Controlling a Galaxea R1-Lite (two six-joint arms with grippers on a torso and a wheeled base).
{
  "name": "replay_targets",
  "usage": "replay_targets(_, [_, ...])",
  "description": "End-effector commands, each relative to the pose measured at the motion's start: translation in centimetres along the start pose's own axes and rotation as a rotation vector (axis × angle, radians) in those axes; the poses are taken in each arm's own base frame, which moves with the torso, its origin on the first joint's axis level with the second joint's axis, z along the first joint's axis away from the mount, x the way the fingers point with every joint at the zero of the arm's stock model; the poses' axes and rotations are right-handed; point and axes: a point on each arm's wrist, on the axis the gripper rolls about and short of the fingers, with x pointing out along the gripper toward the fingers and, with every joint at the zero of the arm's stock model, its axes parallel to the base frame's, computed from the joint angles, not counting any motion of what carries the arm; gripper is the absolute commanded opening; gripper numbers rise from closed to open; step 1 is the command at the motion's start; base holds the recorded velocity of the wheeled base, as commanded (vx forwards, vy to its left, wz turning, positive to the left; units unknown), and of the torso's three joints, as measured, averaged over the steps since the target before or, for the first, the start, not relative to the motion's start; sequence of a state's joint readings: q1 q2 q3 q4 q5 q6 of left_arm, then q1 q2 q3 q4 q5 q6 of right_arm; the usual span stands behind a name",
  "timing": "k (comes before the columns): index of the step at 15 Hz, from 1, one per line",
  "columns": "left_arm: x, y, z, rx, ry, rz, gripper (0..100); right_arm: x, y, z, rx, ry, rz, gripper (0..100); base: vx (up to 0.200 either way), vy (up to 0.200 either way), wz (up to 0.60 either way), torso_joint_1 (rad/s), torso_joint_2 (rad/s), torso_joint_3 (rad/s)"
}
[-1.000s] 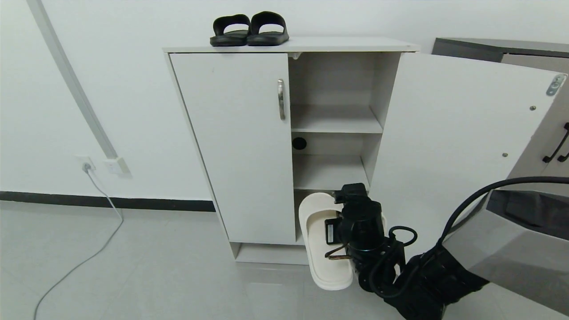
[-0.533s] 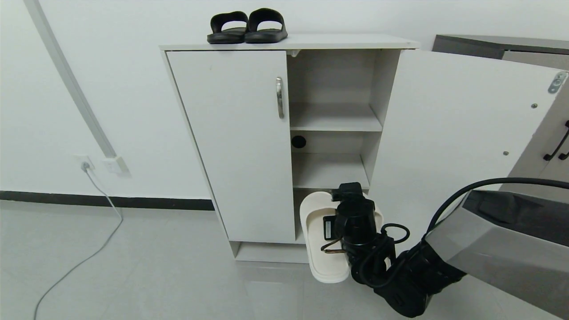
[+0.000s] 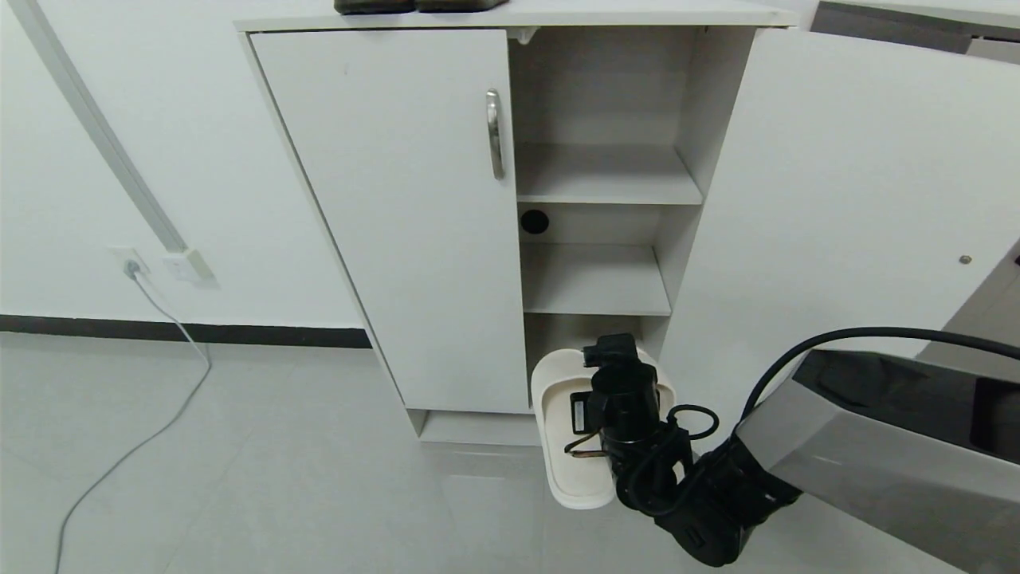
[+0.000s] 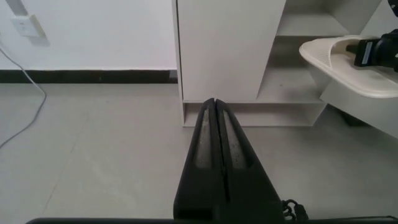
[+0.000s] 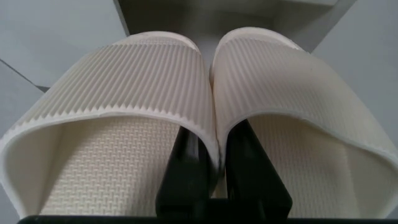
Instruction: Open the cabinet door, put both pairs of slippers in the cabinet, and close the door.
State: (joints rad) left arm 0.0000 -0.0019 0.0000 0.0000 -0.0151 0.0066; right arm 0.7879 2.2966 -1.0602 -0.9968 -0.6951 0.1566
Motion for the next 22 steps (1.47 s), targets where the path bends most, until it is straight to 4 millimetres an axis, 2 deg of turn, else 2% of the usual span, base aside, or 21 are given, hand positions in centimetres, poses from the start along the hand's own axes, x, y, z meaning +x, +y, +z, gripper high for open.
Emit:
replay_targets(1, [0.0, 0.0, 0.0, 0.001, 0.002, 0.000, 0, 0.0, 0.0, -0.1, -0.003, 0.001, -0.002, 0, 0.000, 0.000, 0.00, 0.007, 0.01, -0.193])
replay_targets(2, [0.0, 0.0, 0.0, 0.001, 0.002, 0.000, 0, -0.2, 0.0, 0.6, 0.003, -0.020, -0.002, 0, 0.000, 0.000, 0.00, 0.007, 0.00, -0.193])
replay_targets(3, [0.0, 0.0, 0.0, 0.001, 0.003, 0.000, 0, -1.1, 0.2, 2.2, 0.025, -0.074, 0.002, 0, 0.000, 0.000, 0.00, 0.007, 0.00, -0.203])
replay_targets(6, [0.0, 0.0, 0.0, 0.003, 0.002, 0.000, 0, -3.2, -0.3, 5.1, -0.004, -0.212, 0.004, 0, 0.000, 0.000, 0.00, 0.002, 0.00, -0.206])
replay_targets(8, [0.0, 0.0, 0.0, 0.003, 0.002, 0.000, 0, -3.4, -0.4, 6.0, 0.013, -0.290, 0.001, 0, 0.000, 0.000, 0.00, -0.002, 0.00, -0.190])
replay_targets(9, [0.0, 0.0, 0.0, 0.003, 0.002, 0.000, 0, -3.4, -0.4, 6.0, 0.016, -0.294, 0.005, 0, 0.000, 0.000, 0.00, 0.007, 0.00, -0.193])
replay_targets(12, [0.0, 0.0, 0.0, 0.003, 0.002, 0.000, 0, -2.5, -0.2, 4.6, 0.011, -0.282, -0.001, 0, 0.000, 0.000, 0.00, 0.004, 0.00, -0.181])
replay_targets(17, [0.0, 0.0, 0.0, 0.003, 0.002, 0.000, 0, -2.1, -0.6, 4.7, 0.019, -0.292, -0.015, 0, 0.000, 0.000, 0.00, 0.000, 0.00, -0.019])
replay_targets(22, [0.0, 0.0, 0.0, 0.003, 0.002, 0.000, 0, -2.4, -0.7, 5.6, 0.033, -0.312, -0.016, 0, 0.200, 0.000, 0.00, 0.003, 0.01, 0.000])
